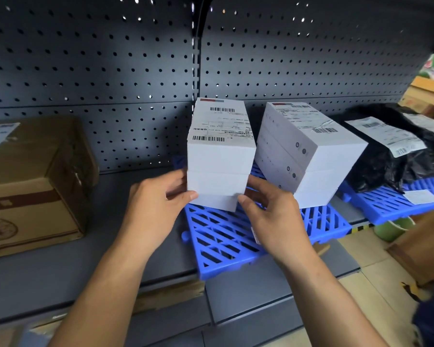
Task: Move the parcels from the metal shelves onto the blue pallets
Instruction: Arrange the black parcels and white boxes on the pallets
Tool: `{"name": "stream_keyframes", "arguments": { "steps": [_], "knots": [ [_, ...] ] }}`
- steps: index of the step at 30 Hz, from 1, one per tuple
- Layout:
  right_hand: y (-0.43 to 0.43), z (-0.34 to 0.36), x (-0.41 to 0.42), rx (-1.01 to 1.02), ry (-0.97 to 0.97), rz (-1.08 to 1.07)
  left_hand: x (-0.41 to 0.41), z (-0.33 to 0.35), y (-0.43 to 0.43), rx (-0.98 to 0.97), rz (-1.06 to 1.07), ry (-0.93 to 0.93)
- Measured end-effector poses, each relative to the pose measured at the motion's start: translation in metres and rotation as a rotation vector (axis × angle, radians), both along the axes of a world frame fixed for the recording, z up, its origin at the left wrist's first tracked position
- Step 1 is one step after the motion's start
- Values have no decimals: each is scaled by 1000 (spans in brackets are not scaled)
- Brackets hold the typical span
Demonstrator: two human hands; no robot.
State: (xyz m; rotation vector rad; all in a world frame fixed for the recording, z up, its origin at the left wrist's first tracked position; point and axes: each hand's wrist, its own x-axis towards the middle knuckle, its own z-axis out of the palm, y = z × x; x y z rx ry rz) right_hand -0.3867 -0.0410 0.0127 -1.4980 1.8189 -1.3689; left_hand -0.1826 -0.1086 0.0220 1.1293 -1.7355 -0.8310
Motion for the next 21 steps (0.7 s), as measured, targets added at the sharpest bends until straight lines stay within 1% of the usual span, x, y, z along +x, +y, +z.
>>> {"name": "stream_keyframes", "arguments": {
  "steps": [4, 7, 12, 21],
  "knots": [
    [1, -1, -5, -5, 24, -24, -5, -3, 9, -32, 54, -7],
    [0, -1, -12, -12, 8, -38, -11, -4, 15, -77, 99, -26],
    [-4, 0, -24, -5, -41, 6, -19, -7, 17, -38, 164, -10],
    [-4, -1, -43, 2, 27, 60, -37, -7, 33, -12, 295, 29]
  ]
}}
